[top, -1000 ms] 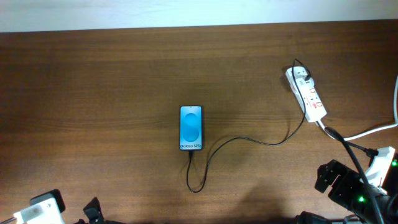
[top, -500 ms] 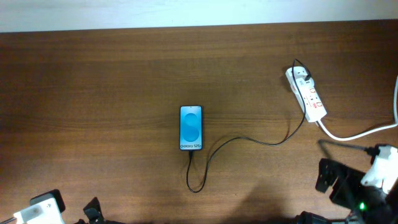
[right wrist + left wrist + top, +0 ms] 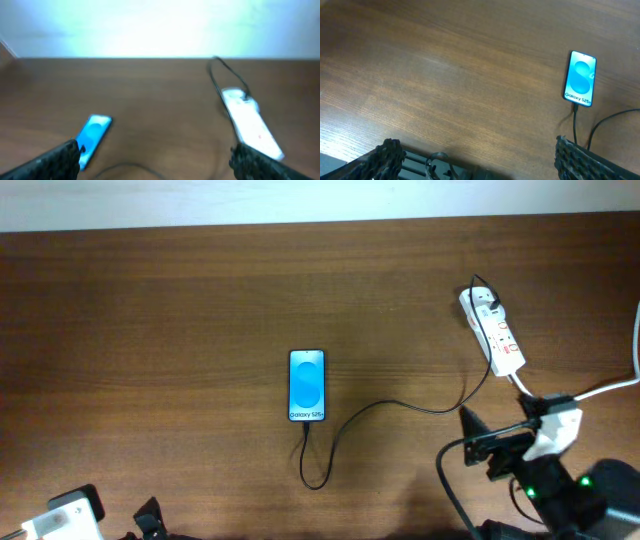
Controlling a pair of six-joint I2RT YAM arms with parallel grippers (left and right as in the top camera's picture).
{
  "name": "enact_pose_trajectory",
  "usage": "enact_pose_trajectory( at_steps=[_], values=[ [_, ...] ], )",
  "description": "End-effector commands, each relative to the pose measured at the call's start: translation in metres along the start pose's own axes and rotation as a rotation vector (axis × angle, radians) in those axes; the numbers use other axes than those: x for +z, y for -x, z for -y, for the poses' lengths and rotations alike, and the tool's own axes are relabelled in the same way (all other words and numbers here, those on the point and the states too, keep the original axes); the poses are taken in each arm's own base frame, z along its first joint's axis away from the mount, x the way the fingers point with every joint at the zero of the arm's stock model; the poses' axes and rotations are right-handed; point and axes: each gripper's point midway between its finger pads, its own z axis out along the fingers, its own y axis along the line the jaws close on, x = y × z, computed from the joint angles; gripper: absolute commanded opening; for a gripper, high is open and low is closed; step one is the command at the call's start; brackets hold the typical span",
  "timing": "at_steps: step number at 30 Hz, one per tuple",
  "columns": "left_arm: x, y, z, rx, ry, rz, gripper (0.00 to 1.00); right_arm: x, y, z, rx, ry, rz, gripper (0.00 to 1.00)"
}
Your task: Plug charger to phone and switch on socket
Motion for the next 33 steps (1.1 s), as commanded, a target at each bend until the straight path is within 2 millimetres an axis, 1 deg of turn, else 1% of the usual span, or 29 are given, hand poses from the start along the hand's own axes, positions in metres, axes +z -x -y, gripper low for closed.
enact_pose_trajectory(
  at_steps=[1,3,7,10,14,17,18,22,30,33],
  values=[
    [-0.001,0.001,-0.002,0.003,0.01,0.007,0.99,0.008,0.004,-0.017,0.04,0.091,0.062,0.98],
    [-0.001,0.001,-0.002,0.003,0.01,0.007,0.99,0.011,0.005,-0.017,0.048,0.075,0.084,0.98],
    [-0.001,0.001,-0.002,0.003,0.01,0.007,0.99,0.016,0.008,-0.024,0.0,0.085,0.14,0.98],
    [-0.001,0.001,-0.002,0.004,0.01,0.006,0.99,0.017,0.012,-0.022,-0.024,0.085,0.21,0.98],
    [-0.001,0.001,-0.002,0.004,0.01,0.006,0.99,0.013,0.018,-0.022,-0.071,0.087,0.35,0.98],
    [-0.001,0.001,-0.002,0.003,0.01,0.007,0.99,0.011,0.019,-0.015,-0.089,0.047,0.442,0.98],
    [-0.001,0.001,-0.002,0.003,0.01,0.007,0.99,0.013,0.016,-0.006,-0.042,0.013,0.464,0.98],
    [-0.001,0.001,-0.002,0.004,0.01,0.006,0.99,0.019,0.003,0.014,0.072,-0.065,0.469,0.98],
    [-0.001,0.001,-0.002,0.004,0.01,0.006,0.99,0.024,-0.005,0.033,0.069,-0.134,0.539,0.98],
    [-0.001,0.001,-0.002,0.004,0.01,0.006,0.99,0.029,-0.016,0.045,0.072,-0.173,0.531,0.98]
  ],
)
